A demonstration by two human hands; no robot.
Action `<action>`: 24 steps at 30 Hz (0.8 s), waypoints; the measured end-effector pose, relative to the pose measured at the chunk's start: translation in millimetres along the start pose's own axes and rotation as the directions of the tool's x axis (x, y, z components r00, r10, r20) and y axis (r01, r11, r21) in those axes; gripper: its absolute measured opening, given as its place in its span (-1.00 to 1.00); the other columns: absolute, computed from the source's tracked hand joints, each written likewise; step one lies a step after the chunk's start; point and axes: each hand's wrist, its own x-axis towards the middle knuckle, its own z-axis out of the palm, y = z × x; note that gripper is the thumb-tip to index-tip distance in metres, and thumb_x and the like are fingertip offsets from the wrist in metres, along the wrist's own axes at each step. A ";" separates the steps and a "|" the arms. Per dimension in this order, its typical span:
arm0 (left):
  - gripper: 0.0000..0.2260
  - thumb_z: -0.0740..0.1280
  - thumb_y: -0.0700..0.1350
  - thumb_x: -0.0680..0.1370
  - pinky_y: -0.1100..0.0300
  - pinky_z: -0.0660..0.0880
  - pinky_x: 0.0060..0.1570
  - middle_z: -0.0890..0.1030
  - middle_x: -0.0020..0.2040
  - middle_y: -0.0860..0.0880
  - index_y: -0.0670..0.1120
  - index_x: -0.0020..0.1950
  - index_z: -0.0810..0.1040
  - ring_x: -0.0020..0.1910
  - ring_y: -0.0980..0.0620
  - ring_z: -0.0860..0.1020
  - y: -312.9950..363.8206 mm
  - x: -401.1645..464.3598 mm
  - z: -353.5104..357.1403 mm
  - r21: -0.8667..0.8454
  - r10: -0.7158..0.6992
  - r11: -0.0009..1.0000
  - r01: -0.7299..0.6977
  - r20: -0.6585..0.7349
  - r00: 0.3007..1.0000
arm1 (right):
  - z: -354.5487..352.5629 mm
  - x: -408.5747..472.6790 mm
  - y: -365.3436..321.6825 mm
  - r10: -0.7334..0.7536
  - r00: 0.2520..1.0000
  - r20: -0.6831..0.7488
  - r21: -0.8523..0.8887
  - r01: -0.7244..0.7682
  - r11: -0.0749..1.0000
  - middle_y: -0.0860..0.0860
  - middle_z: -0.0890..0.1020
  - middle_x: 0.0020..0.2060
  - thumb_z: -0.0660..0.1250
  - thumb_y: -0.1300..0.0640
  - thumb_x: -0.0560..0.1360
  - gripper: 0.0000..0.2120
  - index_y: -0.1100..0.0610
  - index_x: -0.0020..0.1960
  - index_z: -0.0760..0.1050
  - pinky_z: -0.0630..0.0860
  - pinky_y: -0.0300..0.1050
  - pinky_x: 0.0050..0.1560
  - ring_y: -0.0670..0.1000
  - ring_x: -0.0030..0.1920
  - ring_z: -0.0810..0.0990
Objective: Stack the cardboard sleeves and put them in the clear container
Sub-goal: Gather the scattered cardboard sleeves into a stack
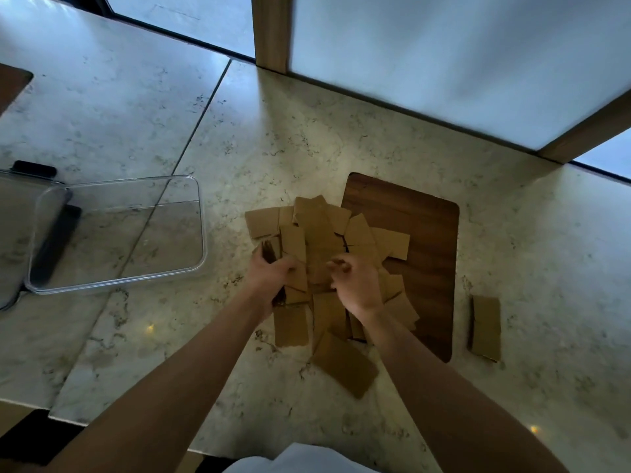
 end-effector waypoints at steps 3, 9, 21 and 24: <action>-0.73 0.41 -0.27 0.58 -0.07 0.71 -0.15 0.75 0.00 -0.19 -0.06 0.25 0.52 -0.12 -0.11 0.76 4.8 5.0 -11.6 -0.084 0.003 0.996 -0.003 -0.006 1.000 | -5.2 14.1 14.0 -0.130 0.991 -0.037 -0.580 0.085 0.810 0.10 0.42 0.36 0.34 -0.10 0.58 -0.50 -0.09 0.48 0.36 0.39 0.07 0.39 0.15 0.39 0.38; -0.32 0.55 -0.25 0.48 0.02 0.69 -0.15 0.64 0.19 -0.18 0.12 0.48 0.35 0.05 -0.15 0.69 4.2 10.3 -30.4 -0.061 0.155 0.986 -0.153 0.028 0.987 | -29.8 33.7 11.2 -0.214 0.970 -0.119 -0.411 0.148 0.900 0.01 0.63 0.07 0.42 0.01 0.54 -0.79 0.04 0.14 0.57 0.53 0.03 0.18 0.05 0.12 0.60; -0.47 0.53 -0.30 0.46 -0.22 0.70 -0.10 0.65 0.13 -0.18 0.16 0.28 0.48 0.01 -0.25 0.71 2.7 2.5 -29.6 -0.027 0.091 0.996 -0.090 0.054 0.994 | 21.9 19.1 -19.2 -0.162 0.982 -0.094 -0.275 0.131 0.953 0.08 0.63 0.07 0.27 -0.09 0.62 -0.76 0.02 0.15 0.58 0.59 0.03 0.14 0.09 0.09 0.63; -0.42 0.48 -0.34 0.50 -0.27 0.69 -0.10 0.66 0.14 -0.16 0.22 0.34 0.49 -0.02 -0.22 0.73 3.3 3.4 -44.9 -0.067 0.065 0.996 -0.062 0.052 0.997 | 15.5 34.0 -13.0 -0.164 0.982 -0.091 -0.658 0.065 0.750 0.15 0.41 0.36 0.38 -0.22 0.51 -0.37 0.02 0.47 0.33 0.34 0.15 0.40 0.22 0.37 0.39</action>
